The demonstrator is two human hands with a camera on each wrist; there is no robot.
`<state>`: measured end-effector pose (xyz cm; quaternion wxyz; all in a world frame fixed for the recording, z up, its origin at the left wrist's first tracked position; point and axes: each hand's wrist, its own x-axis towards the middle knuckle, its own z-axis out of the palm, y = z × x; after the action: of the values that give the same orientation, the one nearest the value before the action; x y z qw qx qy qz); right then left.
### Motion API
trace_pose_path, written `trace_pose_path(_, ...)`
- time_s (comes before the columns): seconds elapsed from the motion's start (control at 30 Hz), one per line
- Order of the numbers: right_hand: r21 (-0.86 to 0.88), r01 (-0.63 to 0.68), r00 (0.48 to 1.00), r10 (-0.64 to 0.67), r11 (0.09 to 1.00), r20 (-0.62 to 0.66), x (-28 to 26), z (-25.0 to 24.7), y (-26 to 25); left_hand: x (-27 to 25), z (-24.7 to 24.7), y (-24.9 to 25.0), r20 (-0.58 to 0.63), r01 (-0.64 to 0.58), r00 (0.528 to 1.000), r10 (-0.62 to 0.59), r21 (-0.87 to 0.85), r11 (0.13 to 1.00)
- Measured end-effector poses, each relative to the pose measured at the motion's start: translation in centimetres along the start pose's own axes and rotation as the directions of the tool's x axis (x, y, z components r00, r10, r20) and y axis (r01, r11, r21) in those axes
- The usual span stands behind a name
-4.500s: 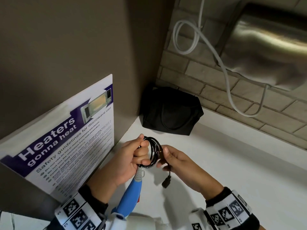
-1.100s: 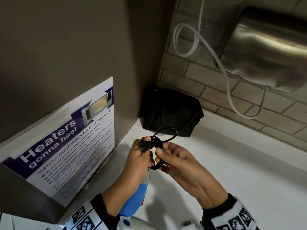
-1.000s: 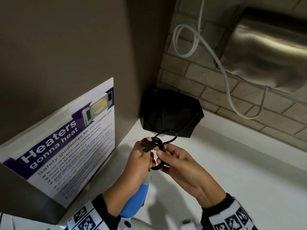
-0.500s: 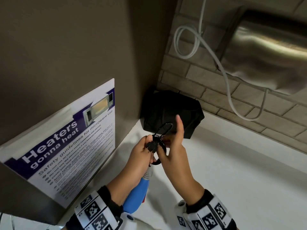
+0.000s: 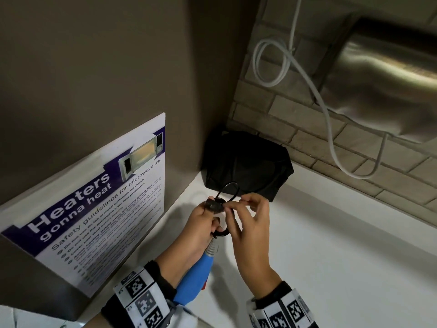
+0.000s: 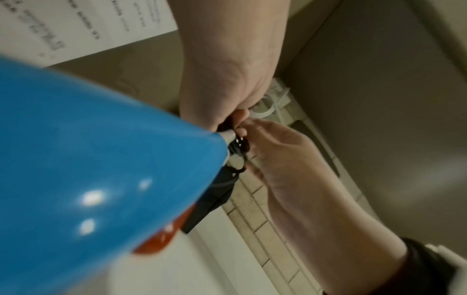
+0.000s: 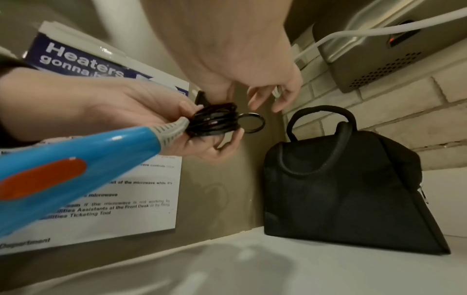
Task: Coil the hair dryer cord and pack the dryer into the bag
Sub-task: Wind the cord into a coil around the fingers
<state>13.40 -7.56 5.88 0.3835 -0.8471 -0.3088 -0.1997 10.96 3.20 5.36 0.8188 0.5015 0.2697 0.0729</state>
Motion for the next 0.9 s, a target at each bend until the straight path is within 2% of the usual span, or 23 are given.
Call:
trace_pose_path(0.07,0.042,0.046,0.994,-0.050,0.998,0.096,0.3,0.2,0.4,0.3,-0.1,-0.1,0.005,0.025,1.000,-0.025,-0.054,0.998)
trace_pose_path(0.17,0.071,0.021,0.975,-0.036,0.997,0.218,0.7,0.3,1.2,0.2,0.0,-0.3,0.026,0.044,0.999,-0.042,-0.072,0.996)
trace_pose_path(0.27,-0.007,0.063,0.974,-0.060,0.998,0.217,0.9,0.1,1.3,-0.1,0.4,-0.4,0.052,0.051,0.998,-0.047,-0.078,0.996)
trace_pose_path(0.33,0.049,0.051,0.981,-0.059,0.998,0.183,1.0,0.1,1.1,-0.3,0.7,-0.2,0.051,0.051,0.998,-0.046,-0.100,0.994)
trace_pose_path(0.4,0.231,-0.067,0.988,0.032,0.971,0.152,0.9,-0.4,0.3,-0.4,0.9,0.2,0.063,0.047,0.997,-0.041,-0.097,0.994)
trace_pose_path(0.43,0.340,-0.151,0.981,0.097,0.928,0.170,0.7,-1.0,-0.3,-0.3,0.8,0.2,0.056,0.048,0.997,-0.043,-0.093,0.995)
trace_pose_path(0.53,0.591,-0.331,0.941,0.211,0.736,0.265,-0.1,-3.0,-2.0,0.2,0.3,0.2,0.035,0.081,0.996,-0.077,-0.134,0.988)
trace_pose_path(0.63,0.627,-0.419,0.907,0.328,0.657,0.264,-1.0,-4.0,-2.1,0.4,0.1,-0.1,0.096,0.104,0.991,-0.090,-0.153,0.983)
trace_pose_path(0.77,0.628,-0.494,0.852,0.480,0.602,0.211,-1.5,-4.8,-0.9,-0.2,0.3,-0.1,0.094,0.055,0.995,-0.042,-0.137,0.989)
trace_pose_path(0.83,0.633,-0.541,0.821,0.511,0.554,0.255,-1.3,-5.3,-0.4,-0.3,0.4,0.0,0.073,0.024,0.997,-0.015,-0.123,0.992)
trace_pose_path(0.9,0.541,-0.610,0.787,0.524,0.579,0.327,-1.2,-5.2,0.4,-0.4,0.5,-0.2,0.038,-0.017,0.999,0.019,-0.040,0.999)
